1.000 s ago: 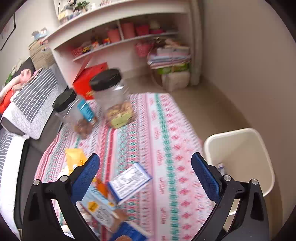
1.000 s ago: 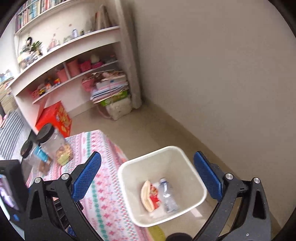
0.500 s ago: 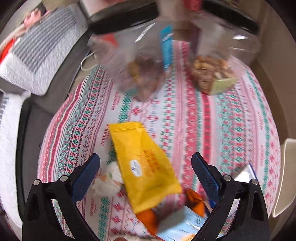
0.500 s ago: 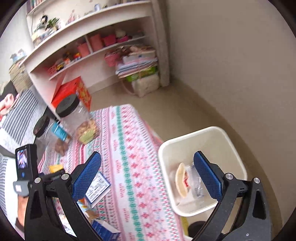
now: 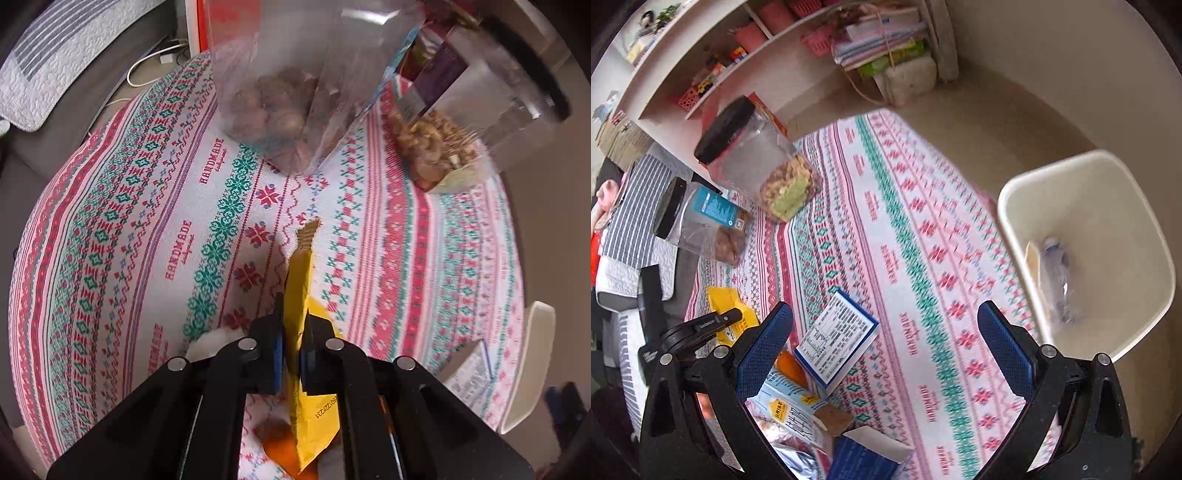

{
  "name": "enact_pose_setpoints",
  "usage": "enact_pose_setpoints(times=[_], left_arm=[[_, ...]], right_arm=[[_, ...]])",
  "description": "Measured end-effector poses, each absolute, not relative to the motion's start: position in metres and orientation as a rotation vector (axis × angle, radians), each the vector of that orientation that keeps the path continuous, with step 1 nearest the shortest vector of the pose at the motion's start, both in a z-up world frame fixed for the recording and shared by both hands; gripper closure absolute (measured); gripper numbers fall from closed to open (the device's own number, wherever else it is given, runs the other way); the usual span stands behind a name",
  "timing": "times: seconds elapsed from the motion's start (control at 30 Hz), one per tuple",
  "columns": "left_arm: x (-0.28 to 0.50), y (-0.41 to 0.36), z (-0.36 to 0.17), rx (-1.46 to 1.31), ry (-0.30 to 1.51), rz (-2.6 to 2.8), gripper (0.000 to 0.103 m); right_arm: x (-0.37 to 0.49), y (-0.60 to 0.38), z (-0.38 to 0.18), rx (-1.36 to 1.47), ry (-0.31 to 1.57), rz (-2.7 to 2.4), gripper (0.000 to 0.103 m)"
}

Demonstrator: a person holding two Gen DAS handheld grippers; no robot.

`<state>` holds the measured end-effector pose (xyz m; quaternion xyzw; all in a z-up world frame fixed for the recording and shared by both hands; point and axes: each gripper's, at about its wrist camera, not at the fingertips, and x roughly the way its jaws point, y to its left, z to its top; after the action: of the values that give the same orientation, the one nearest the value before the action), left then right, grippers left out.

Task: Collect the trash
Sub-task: 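Grasp the yellow snack packet with the left tool while the right tool grasps the blue-and-white box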

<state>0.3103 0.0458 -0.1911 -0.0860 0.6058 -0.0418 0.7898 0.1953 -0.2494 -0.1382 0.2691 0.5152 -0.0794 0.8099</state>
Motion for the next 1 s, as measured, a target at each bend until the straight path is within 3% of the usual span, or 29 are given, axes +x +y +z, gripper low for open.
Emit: enact_pose_setpoints(times=[0.37, 0.73, 0.8, 0.87, 0.93, 1.0], left_arm=[[0.189, 0.079, -0.079, -0.388, 1.058, -0.147, 0.1], [0.136, 0.093, -0.04, -0.342, 0.943, -0.135, 0.1], [0.136, 0.097, -0.039, -0.33, 0.934, -0.115, 0.1], [0.135, 0.103, -0.041, -0.32, 0.932, -0.088, 0.1], [0.137, 0.11, -0.044, -0.322, 0.939, -0.069, 0.1], [0.138, 0.118, -0.048, -0.337, 0.95, -0.05, 0.1]], right_arm=[[0.219, -0.201, -0.19, 0.54, 1.218, -0.189, 0.007], [0.239, -0.154, -0.215, 0.297, 1.243, -0.202, 0.007], [0.24, -0.141, -0.214, 0.204, 1.221, -0.19, 0.013], [0.239, -0.133, -0.212, 0.166, 1.206, -0.131, 0.035], [0.237, -0.132, -0.203, 0.216, 1.193, -0.03, 0.046], [0.235, -0.128, -0.189, 0.234, 1.17, 0.034, 0.049]])
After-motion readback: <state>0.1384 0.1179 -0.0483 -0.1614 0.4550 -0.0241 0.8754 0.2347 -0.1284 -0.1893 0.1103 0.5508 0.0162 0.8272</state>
